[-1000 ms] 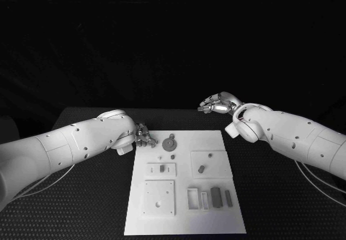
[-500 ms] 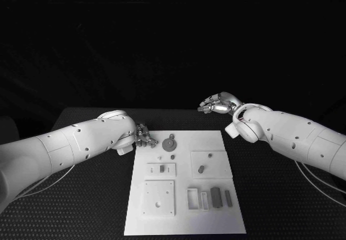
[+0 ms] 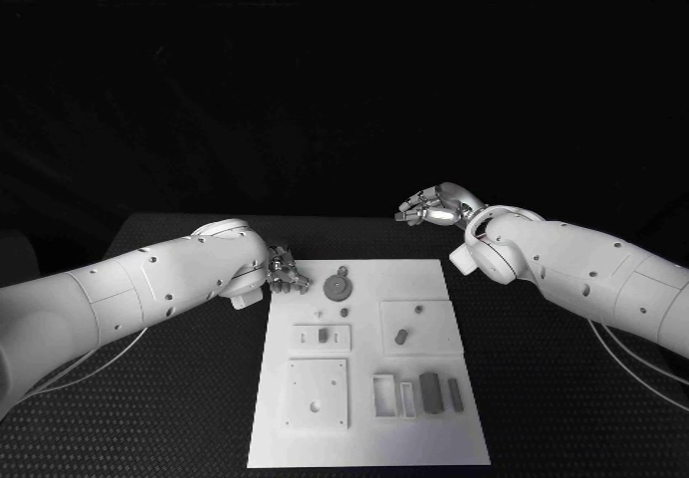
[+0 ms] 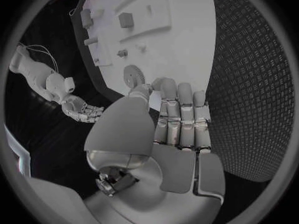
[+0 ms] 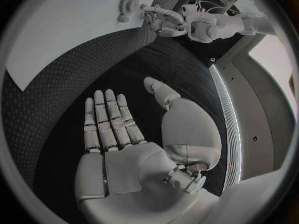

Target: Assemble the parts on the task board

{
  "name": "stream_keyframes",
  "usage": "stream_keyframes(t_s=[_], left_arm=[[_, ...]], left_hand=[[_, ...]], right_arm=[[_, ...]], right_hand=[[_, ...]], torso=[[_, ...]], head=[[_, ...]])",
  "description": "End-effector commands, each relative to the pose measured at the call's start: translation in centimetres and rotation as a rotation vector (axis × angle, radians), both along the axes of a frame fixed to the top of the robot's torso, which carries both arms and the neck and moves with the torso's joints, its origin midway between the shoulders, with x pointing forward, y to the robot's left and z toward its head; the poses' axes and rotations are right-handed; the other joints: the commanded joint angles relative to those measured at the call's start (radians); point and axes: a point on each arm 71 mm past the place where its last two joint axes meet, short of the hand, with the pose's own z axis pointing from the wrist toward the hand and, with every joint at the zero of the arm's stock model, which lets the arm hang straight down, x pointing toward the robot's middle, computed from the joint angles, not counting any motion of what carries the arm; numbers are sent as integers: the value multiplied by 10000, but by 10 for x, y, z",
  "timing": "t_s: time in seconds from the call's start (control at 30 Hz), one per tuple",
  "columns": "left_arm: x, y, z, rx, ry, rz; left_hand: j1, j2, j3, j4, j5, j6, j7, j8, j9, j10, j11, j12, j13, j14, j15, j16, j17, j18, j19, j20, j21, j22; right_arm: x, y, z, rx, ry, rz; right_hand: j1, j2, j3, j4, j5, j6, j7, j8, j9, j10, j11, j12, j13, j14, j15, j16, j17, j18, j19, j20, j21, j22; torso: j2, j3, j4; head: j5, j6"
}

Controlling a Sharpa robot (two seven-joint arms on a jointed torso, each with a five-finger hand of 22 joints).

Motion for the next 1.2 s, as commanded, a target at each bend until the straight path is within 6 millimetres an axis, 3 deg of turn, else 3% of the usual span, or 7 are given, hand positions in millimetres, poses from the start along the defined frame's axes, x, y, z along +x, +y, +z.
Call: stream_keyframes(t_s=[0.03, 0.5, 0.73, 0.8, 0.93, 1.07, 1.2], left_arm=[[-4, 6, -11, 191, 495, 86], [-5, 10, -12, 64, 653, 109], [-6, 10, -12, 97, 745, 84], [-6, 10, -13, 107, 779, 85], [-6, 9, -13, 194, 863, 112], [-6, 8, -13, 365, 875, 57], [-6, 8, -13, 451, 876, 64]], left_hand=[[303, 122, 411, -22, -71, -17, 38, -136, -68, -42, 19, -30, -17, -92, 0, -53, -14, -186, -82, -667, -48, 205], [208, 63, 903, -245, 4, -88, 99, -385, -106, -69, 70, -10, -20, -129, 34, -30, -28, -186, -139, -612, -11, 214], [90, -24, 1161, -618, -12, -39, 93, -467, -86, -66, 71, 22, -12, -125, 30, -3, -32, -186, -138, -605, 20, 208], [-63, -82, 1278, -767, -146, -25, 87, -509, -74, -61, 81, 34, -14, -116, 29, 4, -39, -186, -118, -599, 34, 203], [-475, -248, 1482, -1011, -883, 22, 85, -591, -43, -51, 78, 47, -27, -90, 19, 10, -61, -186, -61, -614, 58, 198], [-626, -334, 1567, -1120, -1124, 37, 93, -628, -31, -49, 67, 50, -35, -78, 13, 11, -71, -186, -43, -624, 56, 194], [-650, -506, 1671, -1351, -1741, 98, 71, -638, -3, -6, 44, 80, -35, -31, -15, 32, -75, -186, 28, -660, 65, 185]], right_arm=[[0, 1, 1, 28, -101, 74], [0, 0, 1, 24, -93, 65], [0, 0, 0, 27, -92, 66], [0, 0, 0, 33, -88, 70], [0, -1, 1, 35, -87, 55], [-1, -1, 1, 37, -86, 60], [-1, -1, 1, 36, -87, 50]], right_hand=[[-22, 35, 1, 55, 63, -79, 118, 61, -13, 84, 9, -34, 13, -12, 89, -65, -15, -127, 47, -48, -54, 17], [-20, 37, -2, 53, 64, -81, 129, 65, -18, 91, 14, -44, 13, -11, 90, -66, -15, -130, 53, -49, -69, 31], [-25, 41, -4, 58, 65, -82, 134, 68, -21, 95, 17, -48, 13, -11, 91, -67, -15, -132, 57, -49, -76, 37], [-27, 42, -5, 60, 66, -82, 136, 69, -21, 96, 17, -49, 13, -11, 91, -67, -15, -132, 58, -49, -79, 39], [-32, 46, -6, 65, 67, -83, 138, 70, -23, 99, 19, -53, 13, -10, 90, -67, -15, -134, 61, -49, -84, 44], [-36, 47, -7, 69, 69, -83, 140, 71, -25, 100, 20, -55, 14, -10, 90, -68, -15, -134, 63, -49, -87, 47], [-37, 47, -8, 70, 70, -83, 141, 72, -25, 101, 20, -56, 14, -10, 90, -68, -15, -135, 63, -49, -89, 49]], torso=[[0, -10, 11], [-3, -1, 2], [-1, 8, 4], [-3, 11, 2], [4, 10, 2], [2, 17, -2], [4, 13, -2]], head=[[-3, 8], [-3, 5], [-3, -15], [-4, -16], [-5, -34], [1, -26], [3, -36]])
